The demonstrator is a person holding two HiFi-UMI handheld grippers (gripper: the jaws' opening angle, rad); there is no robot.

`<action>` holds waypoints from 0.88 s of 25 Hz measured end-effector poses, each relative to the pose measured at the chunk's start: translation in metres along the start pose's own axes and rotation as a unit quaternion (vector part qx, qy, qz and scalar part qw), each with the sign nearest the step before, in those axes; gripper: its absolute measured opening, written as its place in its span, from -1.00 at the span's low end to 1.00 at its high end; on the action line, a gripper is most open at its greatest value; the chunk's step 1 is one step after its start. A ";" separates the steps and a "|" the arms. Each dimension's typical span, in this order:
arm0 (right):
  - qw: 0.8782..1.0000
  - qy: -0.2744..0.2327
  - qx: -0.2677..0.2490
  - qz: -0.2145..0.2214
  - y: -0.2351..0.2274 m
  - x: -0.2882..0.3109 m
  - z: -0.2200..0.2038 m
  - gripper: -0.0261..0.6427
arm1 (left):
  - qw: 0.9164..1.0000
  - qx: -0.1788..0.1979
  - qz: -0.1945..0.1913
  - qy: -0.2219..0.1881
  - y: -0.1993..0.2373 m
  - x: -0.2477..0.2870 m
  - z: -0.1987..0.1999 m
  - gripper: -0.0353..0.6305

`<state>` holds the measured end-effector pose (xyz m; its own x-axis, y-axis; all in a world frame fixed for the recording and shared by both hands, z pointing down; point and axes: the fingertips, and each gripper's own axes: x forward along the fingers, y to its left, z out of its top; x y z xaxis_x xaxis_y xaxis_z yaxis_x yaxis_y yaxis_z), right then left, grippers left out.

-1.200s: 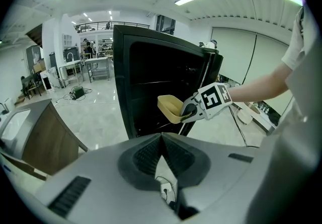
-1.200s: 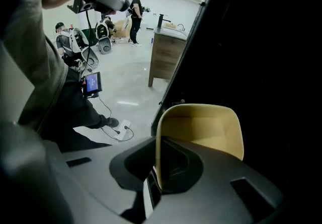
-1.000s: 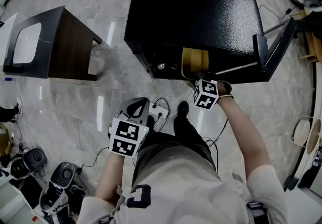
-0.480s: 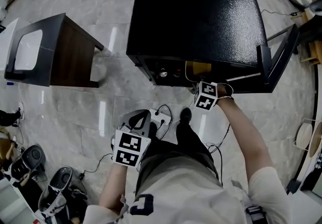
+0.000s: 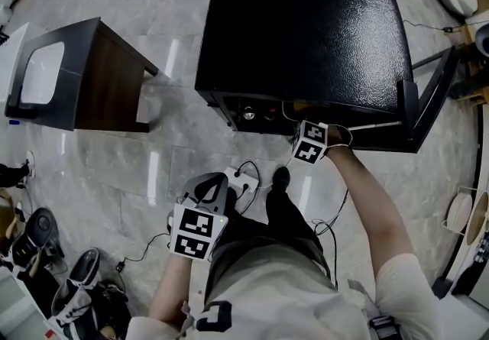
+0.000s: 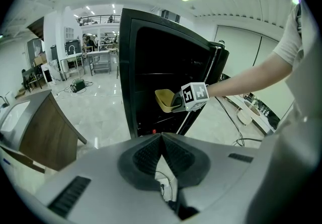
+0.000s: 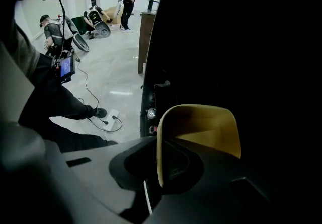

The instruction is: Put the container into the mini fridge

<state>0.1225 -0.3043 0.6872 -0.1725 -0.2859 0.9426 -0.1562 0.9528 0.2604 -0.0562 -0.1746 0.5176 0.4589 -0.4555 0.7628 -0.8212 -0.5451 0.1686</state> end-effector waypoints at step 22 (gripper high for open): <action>0.998 0.042 0.032 -0.040 -0.046 0.034 -0.017 -0.83 | 1.000 -0.019 -0.004 0.014 0.000 0.004 -0.018 -0.73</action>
<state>0.1406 -0.3564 0.7105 -0.0748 -0.3494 0.9340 -0.2280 0.9178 0.3251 -0.0604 -0.1643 0.5321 0.4566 -0.4313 0.7782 -0.8300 -0.5214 0.1981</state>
